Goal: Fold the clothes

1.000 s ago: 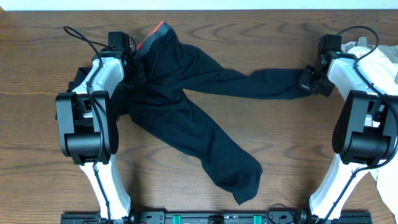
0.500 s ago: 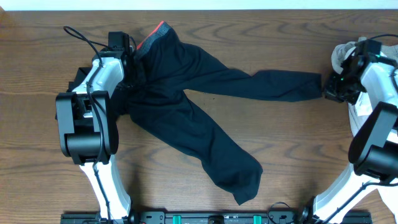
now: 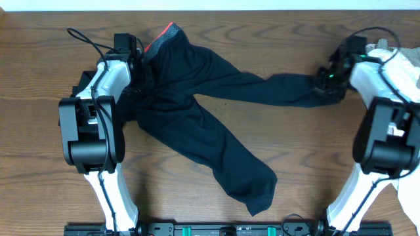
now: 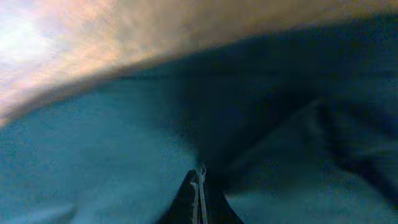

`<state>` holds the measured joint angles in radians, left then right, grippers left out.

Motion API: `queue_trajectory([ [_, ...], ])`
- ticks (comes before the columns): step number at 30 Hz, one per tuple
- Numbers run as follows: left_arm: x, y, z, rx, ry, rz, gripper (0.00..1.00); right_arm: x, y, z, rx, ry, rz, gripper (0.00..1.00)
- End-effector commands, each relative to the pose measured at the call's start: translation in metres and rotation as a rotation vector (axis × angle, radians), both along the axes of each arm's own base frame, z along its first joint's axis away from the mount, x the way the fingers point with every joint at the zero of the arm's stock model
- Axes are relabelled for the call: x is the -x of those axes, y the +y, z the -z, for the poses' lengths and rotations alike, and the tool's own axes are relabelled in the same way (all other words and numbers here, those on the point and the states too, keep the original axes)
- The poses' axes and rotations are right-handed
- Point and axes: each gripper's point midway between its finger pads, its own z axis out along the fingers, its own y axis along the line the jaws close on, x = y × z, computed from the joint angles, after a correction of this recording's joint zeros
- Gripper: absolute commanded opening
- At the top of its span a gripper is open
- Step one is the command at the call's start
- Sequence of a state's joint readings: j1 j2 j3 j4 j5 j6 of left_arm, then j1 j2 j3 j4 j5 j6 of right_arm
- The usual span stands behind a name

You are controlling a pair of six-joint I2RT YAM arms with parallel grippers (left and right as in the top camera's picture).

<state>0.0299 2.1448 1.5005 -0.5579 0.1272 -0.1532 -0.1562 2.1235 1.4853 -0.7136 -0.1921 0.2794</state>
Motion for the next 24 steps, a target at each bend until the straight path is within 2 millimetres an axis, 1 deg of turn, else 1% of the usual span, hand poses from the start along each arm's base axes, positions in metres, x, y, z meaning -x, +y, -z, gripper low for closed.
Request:
queue_trajectory([
  [1, 0.025, -0.017, 0.029, 0.076, 0.110, 0.016, 0.42, 0.018, -0.030, 0.023, 0.151, 0.104, 0.104, 0.01],
  [3, 0.026, -0.017, 0.029, 0.075, 0.112, 0.015, 0.42, 0.034, -0.055, 0.025, 0.270, 0.169, 0.133, 0.01],
  [6, 0.025, -0.017, 0.028, 0.075, 0.110, 0.016, 0.42, 0.055, -0.089, 0.022, 0.398, 0.246, 0.174, 0.01],
  [8, 0.024, -0.017, 0.028, 0.075, 0.105, 0.016, 0.42, 0.065, -0.103, 0.020, 0.438, 0.278, 0.194, 0.01],
  [10, 0.023, -0.017, 0.028, 0.075, 0.100, 0.016, 0.42, 0.068, -0.109, 0.020, 0.419, 0.285, 0.212, 0.01],
  [12, 0.022, -0.017, 0.027, 0.075, 0.097, 0.016, 0.42, 0.065, -0.106, 0.022, 0.362, 0.265, 0.208, 0.01],
  [14, 0.022, -0.017, 0.025, 0.075, 0.093, 0.017, 0.42, 0.055, -0.097, 0.023, 0.282, 0.225, 0.171, 0.01],
  [16, 0.021, -0.017, 0.018, 0.074, 0.080, 0.020, 0.42, 0.044, -0.088, 0.020, 0.206, 0.180, 0.135, 0.01],
  [18, 0.018, -0.017, 0.006, 0.070, 0.055, 0.029, 0.42, 0.033, -0.081, 0.012, 0.131, 0.132, 0.112, 0.01],
  [20, 0.013, -0.017, -0.012, 0.068, 0.012, 0.031, 0.43, 0.019, -0.067, -0.006, 0.028, 0.052, 0.049, 0.01],
  [21, 0.010, -0.016, -0.025, 0.067, -0.019, 0.032, 0.43, 0.013, -0.059, -0.017, -0.024, 0.007, 0.014, 0.02],
  [22, 0.008, -0.016, -0.037, 0.066, -0.047, 0.032, 0.47, 0.008, -0.051, -0.028, -0.070, -0.036, -0.021, 0.04],
  [24, 0.004, -0.017, -0.070, 0.063, -0.120, 0.035, 0.50, 0.004, -0.033, -0.054, -0.161, -0.113, -0.078, 0.09],
])
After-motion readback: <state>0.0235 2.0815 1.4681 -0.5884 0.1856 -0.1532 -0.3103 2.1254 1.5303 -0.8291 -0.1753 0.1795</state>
